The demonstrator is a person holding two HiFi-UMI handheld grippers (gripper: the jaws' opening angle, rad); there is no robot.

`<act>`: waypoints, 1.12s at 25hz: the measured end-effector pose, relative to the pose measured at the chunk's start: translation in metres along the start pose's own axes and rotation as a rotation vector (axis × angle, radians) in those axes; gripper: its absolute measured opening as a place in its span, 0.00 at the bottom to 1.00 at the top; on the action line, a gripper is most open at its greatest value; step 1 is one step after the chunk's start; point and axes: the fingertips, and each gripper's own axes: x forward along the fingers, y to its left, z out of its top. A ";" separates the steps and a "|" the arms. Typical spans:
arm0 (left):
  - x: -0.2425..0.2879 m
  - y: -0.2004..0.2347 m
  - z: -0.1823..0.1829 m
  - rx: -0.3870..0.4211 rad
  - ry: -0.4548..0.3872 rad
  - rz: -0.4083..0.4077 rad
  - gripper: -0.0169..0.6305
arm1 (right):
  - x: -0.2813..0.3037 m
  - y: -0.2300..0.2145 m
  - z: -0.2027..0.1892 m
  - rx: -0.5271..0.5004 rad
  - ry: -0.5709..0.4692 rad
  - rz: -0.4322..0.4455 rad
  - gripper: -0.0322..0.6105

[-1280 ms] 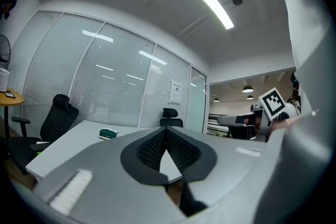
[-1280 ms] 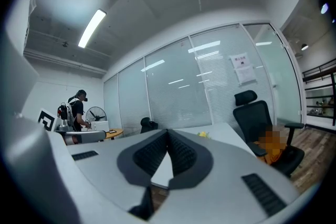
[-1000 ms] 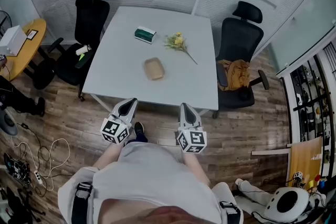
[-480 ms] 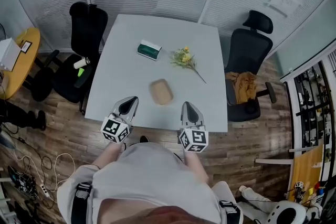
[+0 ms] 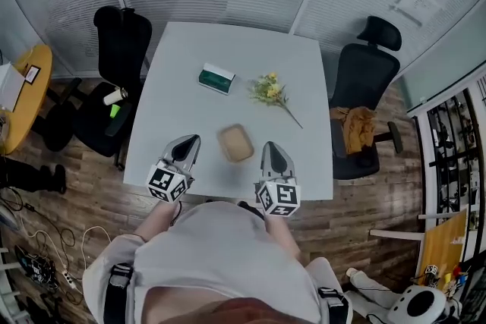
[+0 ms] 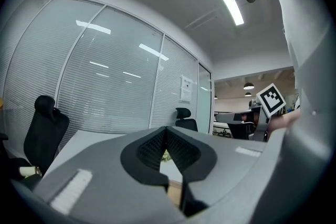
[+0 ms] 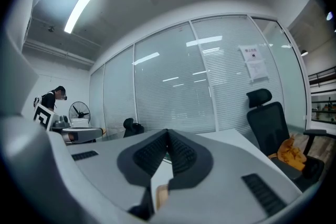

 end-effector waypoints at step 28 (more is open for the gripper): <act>0.018 -0.029 -0.053 -0.097 0.108 0.108 0.04 | 0.015 -0.035 -0.053 0.017 0.201 0.123 0.06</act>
